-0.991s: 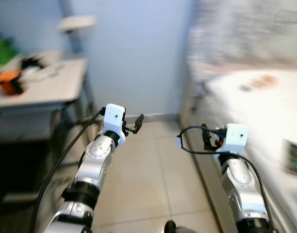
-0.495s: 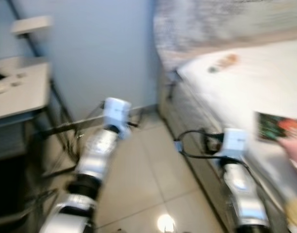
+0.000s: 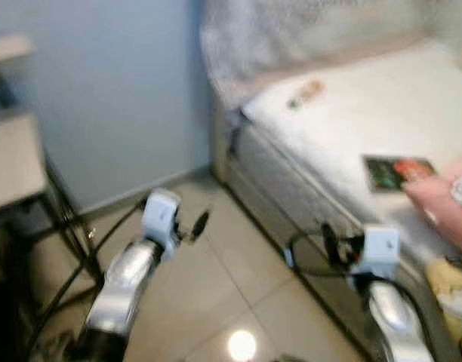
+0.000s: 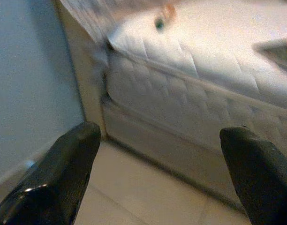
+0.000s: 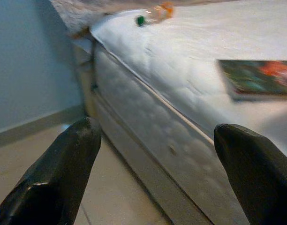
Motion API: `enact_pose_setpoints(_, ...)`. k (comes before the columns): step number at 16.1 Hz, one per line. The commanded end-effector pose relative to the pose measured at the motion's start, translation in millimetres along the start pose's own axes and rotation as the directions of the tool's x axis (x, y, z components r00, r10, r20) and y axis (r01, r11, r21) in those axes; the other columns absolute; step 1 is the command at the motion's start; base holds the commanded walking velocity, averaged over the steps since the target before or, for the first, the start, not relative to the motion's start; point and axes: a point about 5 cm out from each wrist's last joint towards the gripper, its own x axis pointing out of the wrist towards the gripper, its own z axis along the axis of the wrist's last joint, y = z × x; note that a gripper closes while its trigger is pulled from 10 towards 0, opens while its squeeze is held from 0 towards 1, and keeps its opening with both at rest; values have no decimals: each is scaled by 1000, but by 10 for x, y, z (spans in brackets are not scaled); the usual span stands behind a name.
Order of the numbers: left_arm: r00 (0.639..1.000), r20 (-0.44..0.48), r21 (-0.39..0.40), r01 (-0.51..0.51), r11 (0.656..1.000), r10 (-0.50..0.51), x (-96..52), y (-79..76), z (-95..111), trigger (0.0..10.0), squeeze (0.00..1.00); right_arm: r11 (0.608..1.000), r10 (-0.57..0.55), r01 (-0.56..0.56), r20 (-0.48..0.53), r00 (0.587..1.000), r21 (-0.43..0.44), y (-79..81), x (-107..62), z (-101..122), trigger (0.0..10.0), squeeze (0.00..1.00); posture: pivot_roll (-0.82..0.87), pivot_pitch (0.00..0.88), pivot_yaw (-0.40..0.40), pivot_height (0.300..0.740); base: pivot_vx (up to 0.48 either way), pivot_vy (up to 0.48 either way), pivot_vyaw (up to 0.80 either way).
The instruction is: Clean up the room
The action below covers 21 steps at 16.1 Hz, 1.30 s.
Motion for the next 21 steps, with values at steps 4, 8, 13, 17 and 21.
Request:
enact_pose_setpoints(4, 990, 135, 21, 35, 999, -38, 317, -141, 425, 10000, 0, 999, 32, -33, 65, 997, 8, 166, 160, 163, 10000, 0, 20, 0, 5, 740, 118, 0, -592)
enact_pose_setpoints(8, 984, 167, 23, 53, 998, -57, 401, -203, 526, 10000, 0, 1000, 28, -28, 97, 995, -1, 223, 261, 248, 10000, 0, 3, 0, 15, 740, 480, 0, 0)
enact_pose_setpoints(13, 956, 289, -24, -36, 999, 41, 381, -77, 718, 10000, 0, 994, -103, 111, 253, 962, -18, 42, 259, 540, 10000, 0, 0, 0, 24, 723, 477, 0, -479)
enact_pose_setpoints(17, 961, 278, -12, -4, 1000, 7, 441, -89, 742, 10000, 0, 996, -92, 91, 218, 972, 12, 89, 323, 504, 10000, 0, 3, 0, 23, 699, 469, 0, -450)
enact_pose_setpoints(21, 964, 267, -26, -1, 1000, 8, 461, -75, 726, 10000, 0, 997, -77, 75, 188, 979, 16, 122, 334, 443, 10000, 0, 2, 0, 25, 678, 400, 220, -473)
